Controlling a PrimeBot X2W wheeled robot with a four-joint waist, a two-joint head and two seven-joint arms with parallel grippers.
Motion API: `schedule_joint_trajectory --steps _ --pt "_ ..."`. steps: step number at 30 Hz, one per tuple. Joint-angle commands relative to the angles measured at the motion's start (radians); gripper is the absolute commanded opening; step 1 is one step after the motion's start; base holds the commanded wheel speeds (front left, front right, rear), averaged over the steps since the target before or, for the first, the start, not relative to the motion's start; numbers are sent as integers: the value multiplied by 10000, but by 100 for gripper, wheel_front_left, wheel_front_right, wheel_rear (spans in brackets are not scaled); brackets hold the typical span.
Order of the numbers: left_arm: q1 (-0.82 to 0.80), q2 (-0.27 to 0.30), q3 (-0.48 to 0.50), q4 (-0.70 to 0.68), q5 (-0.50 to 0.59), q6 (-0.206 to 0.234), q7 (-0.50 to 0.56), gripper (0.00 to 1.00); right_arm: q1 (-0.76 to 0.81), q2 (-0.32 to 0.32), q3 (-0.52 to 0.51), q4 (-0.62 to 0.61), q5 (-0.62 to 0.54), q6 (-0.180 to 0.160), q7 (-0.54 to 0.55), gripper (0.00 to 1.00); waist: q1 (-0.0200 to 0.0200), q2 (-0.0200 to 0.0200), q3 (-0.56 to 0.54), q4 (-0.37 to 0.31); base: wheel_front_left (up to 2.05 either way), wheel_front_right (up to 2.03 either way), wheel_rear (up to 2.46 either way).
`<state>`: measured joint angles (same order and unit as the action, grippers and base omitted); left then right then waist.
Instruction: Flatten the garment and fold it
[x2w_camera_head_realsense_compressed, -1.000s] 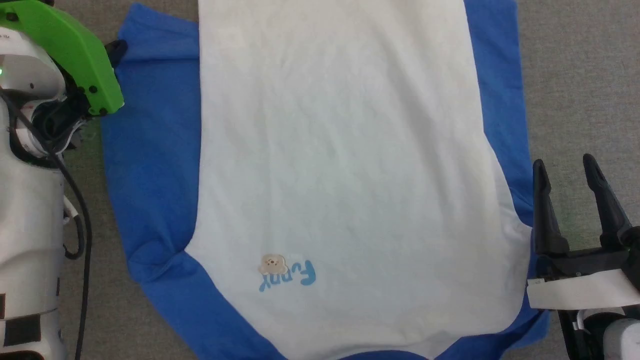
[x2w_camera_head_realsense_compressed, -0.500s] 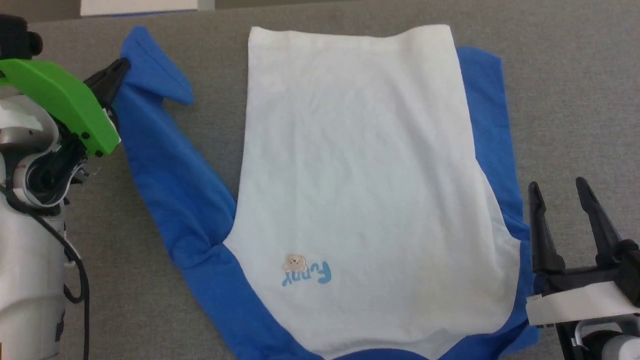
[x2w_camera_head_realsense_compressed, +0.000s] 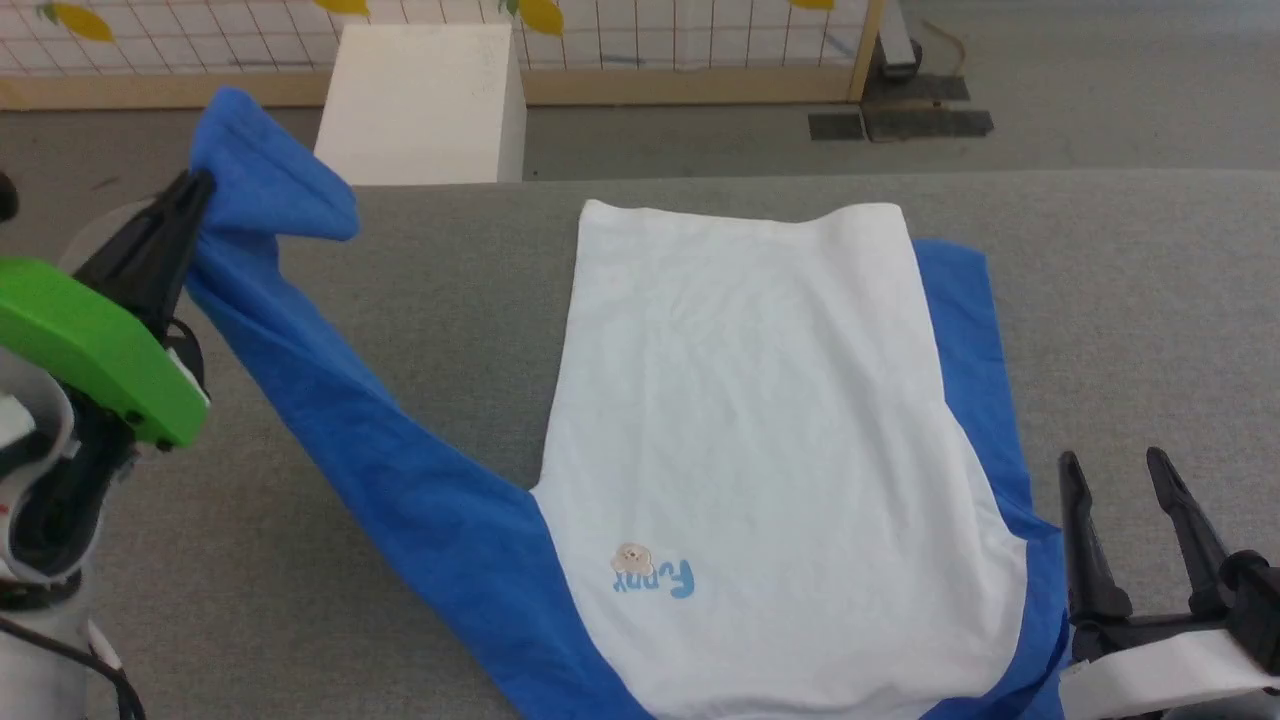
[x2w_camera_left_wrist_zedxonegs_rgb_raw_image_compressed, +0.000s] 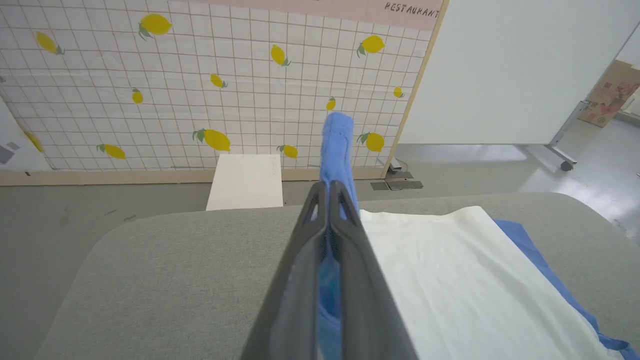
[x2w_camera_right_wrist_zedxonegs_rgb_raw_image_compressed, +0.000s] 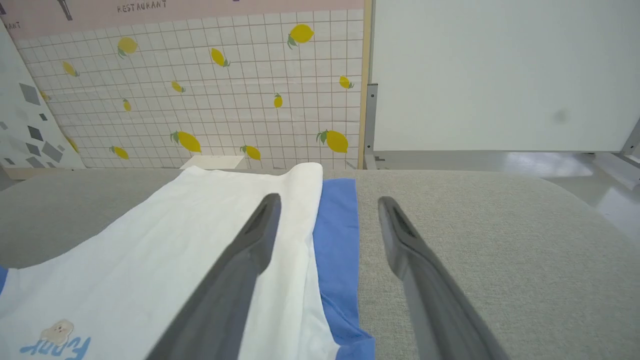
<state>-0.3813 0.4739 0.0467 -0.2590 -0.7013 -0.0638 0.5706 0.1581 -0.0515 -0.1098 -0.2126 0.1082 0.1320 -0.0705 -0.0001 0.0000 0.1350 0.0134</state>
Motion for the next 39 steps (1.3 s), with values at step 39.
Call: schedule_joint_trajectory --steps 39 --pt "1918 -4224 -9072 3410 3415 61 -3790 0 296 13 -688 -495 116 -13 178 100 1 0 -536 236 0 0 0"
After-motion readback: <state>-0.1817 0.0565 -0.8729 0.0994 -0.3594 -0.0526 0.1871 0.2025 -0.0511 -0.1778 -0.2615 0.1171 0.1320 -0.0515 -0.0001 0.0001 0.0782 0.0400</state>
